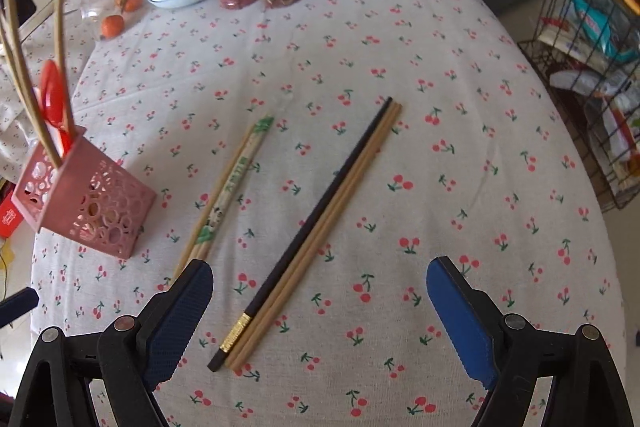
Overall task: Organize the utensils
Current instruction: 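Grasp another wooden chopstick with the left tool and lift it, then carry the chopstick toward the basket with the left tool while the right tool grasps the black chopstick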
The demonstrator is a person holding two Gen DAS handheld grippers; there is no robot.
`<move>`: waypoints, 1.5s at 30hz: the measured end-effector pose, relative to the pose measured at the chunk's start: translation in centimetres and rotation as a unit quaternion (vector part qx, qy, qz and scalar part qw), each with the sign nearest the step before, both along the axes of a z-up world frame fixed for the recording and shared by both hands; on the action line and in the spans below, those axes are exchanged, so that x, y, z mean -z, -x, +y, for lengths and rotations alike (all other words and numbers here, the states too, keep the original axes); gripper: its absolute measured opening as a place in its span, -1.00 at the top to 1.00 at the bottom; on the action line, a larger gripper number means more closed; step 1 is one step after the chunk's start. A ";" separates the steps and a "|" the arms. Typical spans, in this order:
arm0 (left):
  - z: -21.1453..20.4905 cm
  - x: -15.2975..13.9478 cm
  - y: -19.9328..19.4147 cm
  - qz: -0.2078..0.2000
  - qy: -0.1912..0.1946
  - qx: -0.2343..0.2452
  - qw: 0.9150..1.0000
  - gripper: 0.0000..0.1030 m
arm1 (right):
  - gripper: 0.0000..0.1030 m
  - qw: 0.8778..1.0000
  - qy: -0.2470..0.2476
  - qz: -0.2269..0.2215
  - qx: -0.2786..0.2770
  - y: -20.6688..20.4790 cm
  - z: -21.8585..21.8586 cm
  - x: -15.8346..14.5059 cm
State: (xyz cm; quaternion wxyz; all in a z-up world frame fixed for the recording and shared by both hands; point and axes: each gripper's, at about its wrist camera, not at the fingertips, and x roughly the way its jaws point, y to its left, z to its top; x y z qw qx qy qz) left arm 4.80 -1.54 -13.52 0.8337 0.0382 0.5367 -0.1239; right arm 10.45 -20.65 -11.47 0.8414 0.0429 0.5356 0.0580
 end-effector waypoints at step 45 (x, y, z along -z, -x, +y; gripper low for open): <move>6.3 -14.2 4.4 -0.191 0.130 -0.010 0.973 0.87 | 0.70 0.992 -0.085 0.071 0.053 -9.7 -1.9 4.7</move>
